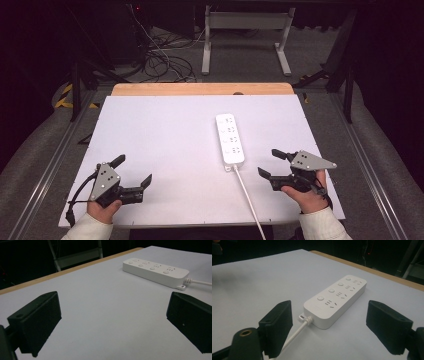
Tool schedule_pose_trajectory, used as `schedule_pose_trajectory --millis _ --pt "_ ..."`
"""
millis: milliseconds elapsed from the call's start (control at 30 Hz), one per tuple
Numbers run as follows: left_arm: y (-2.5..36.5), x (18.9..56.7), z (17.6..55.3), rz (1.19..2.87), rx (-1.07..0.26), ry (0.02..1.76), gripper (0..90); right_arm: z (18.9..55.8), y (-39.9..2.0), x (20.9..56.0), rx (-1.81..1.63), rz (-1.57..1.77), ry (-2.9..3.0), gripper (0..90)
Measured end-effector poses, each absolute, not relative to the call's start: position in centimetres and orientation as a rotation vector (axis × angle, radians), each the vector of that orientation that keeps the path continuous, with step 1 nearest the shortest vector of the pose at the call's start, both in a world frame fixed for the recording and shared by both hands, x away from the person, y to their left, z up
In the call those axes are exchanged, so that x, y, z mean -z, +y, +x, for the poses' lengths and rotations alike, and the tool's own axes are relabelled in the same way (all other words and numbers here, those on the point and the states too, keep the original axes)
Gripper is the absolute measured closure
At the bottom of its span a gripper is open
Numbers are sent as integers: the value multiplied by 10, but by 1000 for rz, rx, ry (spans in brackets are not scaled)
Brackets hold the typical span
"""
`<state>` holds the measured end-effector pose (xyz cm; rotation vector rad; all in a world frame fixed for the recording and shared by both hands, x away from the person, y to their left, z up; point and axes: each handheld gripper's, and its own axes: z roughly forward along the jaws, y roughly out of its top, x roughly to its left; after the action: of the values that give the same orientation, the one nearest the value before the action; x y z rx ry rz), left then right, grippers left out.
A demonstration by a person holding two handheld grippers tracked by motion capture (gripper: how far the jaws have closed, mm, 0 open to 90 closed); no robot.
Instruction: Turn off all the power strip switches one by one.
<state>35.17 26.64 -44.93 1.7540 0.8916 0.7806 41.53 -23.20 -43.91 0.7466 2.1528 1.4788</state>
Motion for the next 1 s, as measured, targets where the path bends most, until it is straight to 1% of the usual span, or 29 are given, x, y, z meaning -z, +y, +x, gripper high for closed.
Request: schedule_pose_trajectory --millis 167,533,800,1000 --pt "266 449 351 1775 -812 879 2 416 -232 438 -1481 738 2152 236" --pt "266 449 351 1775 -815 885 2 416 -231 435 -1444 722 2147 262" --pt "266 449 351 1774 -821 890 2 420 -227 431 -1411 727 2146 341" --pt "266 450 352 1779 -818 900 2 426 -223 426 -1419 725 2156 340"
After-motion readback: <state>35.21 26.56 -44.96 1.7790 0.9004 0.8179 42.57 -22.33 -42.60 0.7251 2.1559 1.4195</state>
